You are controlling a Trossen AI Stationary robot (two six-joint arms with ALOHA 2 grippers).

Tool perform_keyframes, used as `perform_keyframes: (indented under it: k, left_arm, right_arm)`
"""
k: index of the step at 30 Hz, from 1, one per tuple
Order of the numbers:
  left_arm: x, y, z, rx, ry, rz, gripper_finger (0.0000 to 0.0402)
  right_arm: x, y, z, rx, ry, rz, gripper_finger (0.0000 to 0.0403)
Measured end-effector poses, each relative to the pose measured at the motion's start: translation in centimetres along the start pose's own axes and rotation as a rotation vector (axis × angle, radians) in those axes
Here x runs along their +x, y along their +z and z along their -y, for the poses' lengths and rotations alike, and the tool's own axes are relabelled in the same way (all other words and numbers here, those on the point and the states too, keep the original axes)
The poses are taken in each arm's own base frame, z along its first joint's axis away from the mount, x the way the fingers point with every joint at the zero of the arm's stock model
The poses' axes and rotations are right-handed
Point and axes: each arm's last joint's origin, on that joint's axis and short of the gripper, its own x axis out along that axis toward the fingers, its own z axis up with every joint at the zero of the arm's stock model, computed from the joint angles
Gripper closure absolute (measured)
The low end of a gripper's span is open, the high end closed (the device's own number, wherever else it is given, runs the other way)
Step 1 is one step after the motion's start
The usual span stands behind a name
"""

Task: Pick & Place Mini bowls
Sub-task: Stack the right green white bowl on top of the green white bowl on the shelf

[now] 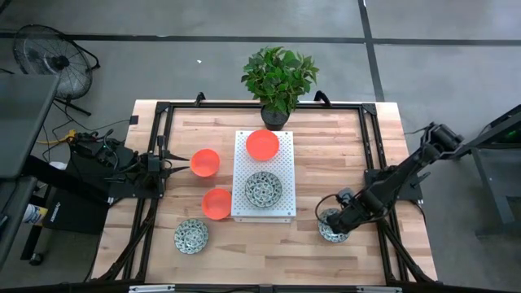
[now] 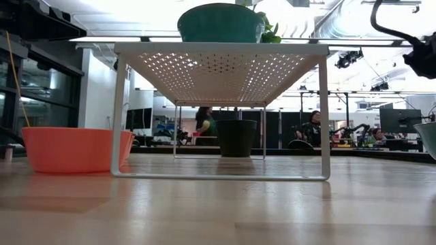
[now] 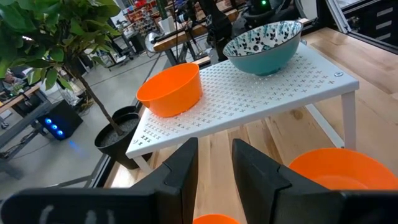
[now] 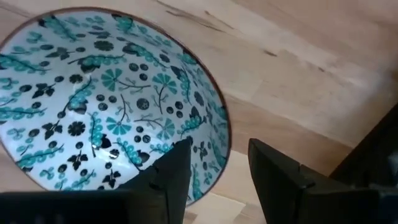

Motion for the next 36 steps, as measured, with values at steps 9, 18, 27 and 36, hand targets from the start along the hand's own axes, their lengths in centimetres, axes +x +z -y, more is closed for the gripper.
perform_keyframes:
  k: [9,18,27,36]
  left_arm:
    - [0.0,0.0,0.0,0.000,0.000,0.000,0.0307]
    - [0.0,0.0,0.0,0.000,0.000,0.000,0.0307]
    - [0.0,0.0,0.0,0.000,0.000,0.000,0.0307]
    - [0.0,0.0,0.0,0.000,0.000,0.000,0.0307]
  right_arm:
    - [1.5,-0.2,-0.8,0.014,-0.043,-0.036,0.0262]
    - [1.3,-0.2,-0.8,-0.008,-0.032,-0.047,0.0311]
    - [1.3,-0.2,-0.8,-0.048,-0.028,-0.048,0.0363]
    - [0.8,-0.4,-1.3,-0.125,0.011,-0.061,0.0390]
